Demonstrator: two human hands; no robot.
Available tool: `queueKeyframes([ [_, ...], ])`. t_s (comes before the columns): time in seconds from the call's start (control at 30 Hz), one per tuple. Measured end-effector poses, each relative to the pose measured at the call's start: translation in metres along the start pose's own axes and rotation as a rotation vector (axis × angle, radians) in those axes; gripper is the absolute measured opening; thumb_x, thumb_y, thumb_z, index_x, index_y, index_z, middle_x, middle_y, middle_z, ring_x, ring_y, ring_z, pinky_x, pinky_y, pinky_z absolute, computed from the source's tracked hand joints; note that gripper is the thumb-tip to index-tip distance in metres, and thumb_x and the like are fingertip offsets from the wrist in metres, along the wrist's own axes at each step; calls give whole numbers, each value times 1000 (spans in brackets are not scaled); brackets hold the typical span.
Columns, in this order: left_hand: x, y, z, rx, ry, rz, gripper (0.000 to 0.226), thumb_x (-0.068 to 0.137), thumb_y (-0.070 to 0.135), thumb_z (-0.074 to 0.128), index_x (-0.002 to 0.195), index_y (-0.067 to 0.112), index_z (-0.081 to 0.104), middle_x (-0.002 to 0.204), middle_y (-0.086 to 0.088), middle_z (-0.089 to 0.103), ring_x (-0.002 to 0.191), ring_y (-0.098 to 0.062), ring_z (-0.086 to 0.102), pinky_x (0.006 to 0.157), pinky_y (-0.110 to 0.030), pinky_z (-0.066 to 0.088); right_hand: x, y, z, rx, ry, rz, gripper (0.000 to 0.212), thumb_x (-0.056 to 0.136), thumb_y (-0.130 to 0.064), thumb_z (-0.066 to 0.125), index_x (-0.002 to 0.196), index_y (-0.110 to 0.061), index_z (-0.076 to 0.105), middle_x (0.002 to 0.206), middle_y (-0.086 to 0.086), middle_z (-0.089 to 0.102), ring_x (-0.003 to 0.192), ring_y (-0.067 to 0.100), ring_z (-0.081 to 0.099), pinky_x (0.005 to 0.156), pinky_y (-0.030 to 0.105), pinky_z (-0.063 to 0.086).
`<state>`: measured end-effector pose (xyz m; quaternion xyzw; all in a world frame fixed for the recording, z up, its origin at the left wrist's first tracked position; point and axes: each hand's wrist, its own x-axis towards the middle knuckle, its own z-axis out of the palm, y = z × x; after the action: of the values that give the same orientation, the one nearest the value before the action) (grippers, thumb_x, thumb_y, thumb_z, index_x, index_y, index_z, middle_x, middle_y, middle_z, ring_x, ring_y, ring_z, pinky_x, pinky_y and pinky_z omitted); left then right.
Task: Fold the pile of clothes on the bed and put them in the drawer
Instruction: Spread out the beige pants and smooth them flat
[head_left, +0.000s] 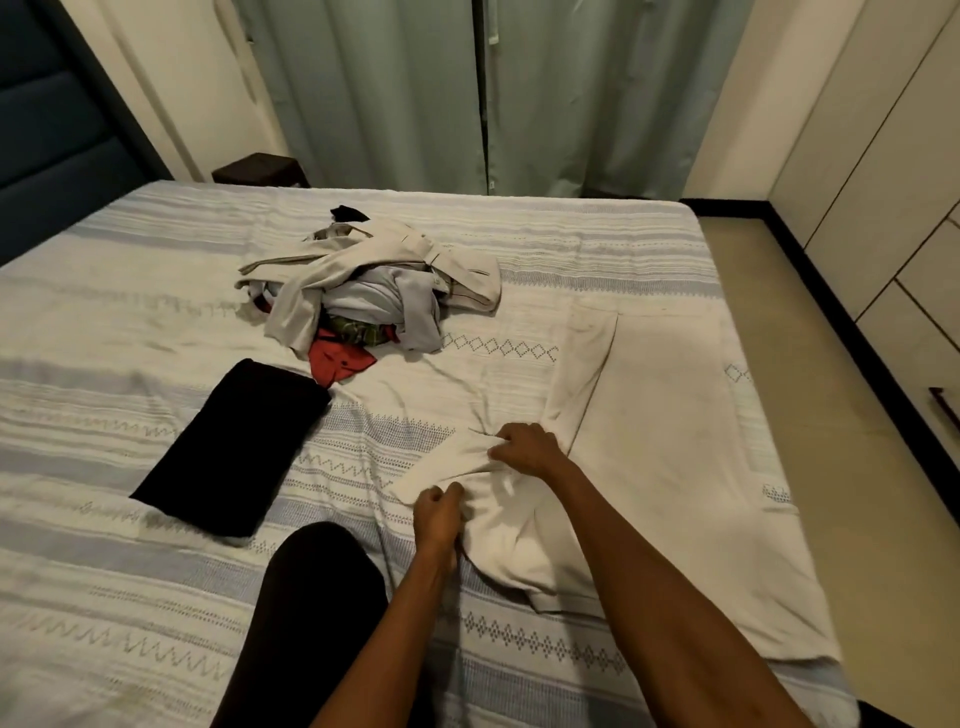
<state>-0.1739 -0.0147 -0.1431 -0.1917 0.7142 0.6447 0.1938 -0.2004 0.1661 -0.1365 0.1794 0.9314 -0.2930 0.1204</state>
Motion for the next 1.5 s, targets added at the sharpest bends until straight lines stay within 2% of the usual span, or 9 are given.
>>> queueKeyframes([
  [0.07,-17,4,3,17,-22,144,21,90,15,63,74,17,48,72,-3,50,64,-16,46,58,-30,38,-6,5,-11,191,-10,-27,11,85,-28,66,80,-26,56,95,-2,64,98,24,57,83,36,39],
  [0.2,-61,-2,15,105,-293,409,17,92,8,64,102,22,60,85,7,66,75,-8,62,65,-19,48,-30,24,-35,512,13,-88,11,80,1,66,82,-10,64,81,2,60,80,17,53,71,31,38],
  [0.3,-90,-25,30,321,-536,539,19,94,21,66,109,28,57,87,8,63,75,-2,61,66,-22,50,-54,54,-48,601,77,-83,8,75,-11,64,71,-17,67,73,-3,63,73,12,55,70,31,41],
  [0.4,-103,-48,51,574,-735,691,13,94,26,63,91,16,54,83,1,57,71,-3,55,65,-22,46,-86,98,-44,668,204,-16,15,70,-33,64,77,-21,70,78,-1,68,77,15,62,73,33,47],
  [0.57,-100,-62,63,931,-958,772,27,93,25,55,111,17,74,112,-2,72,100,-15,65,87,-28,51,-136,154,2,644,456,295,20,93,-21,65,112,-17,69,111,3,70,103,22,66,90,41,54],
  [0.83,-64,-66,22,783,-505,1011,22,77,13,49,85,18,69,85,1,65,83,-17,57,73,-30,44,-172,123,42,402,528,162,21,86,-45,71,100,-31,66,97,-8,60,88,10,58,77,31,48],
  [1.07,-46,-82,2,1085,-572,1225,21,93,35,53,102,20,66,89,2,61,79,-17,50,71,-34,42,-200,130,80,364,635,271,41,94,-33,64,131,-20,53,118,9,59,106,28,60,89,39,50],
  [1.3,-46,-58,9,1096,-625,1101,26,86,32,49,90,18,71,85,-5,71,79,-26,62,66,-33,44,-202,129,56,243,357,327,48,89,-26,51,136,-34,44,109,10,70,97,35,65,79,37,47],
  [1.5,-43,-36,49,1112,-404,1180,13,87,11,62,100,10,66,89,-9,67,80,-30,61,65,-36,46,-182,119,30,170,622,355,30,97,-28,48,126,-25,56,99,12,71,91,36,66,74,38,49],
])
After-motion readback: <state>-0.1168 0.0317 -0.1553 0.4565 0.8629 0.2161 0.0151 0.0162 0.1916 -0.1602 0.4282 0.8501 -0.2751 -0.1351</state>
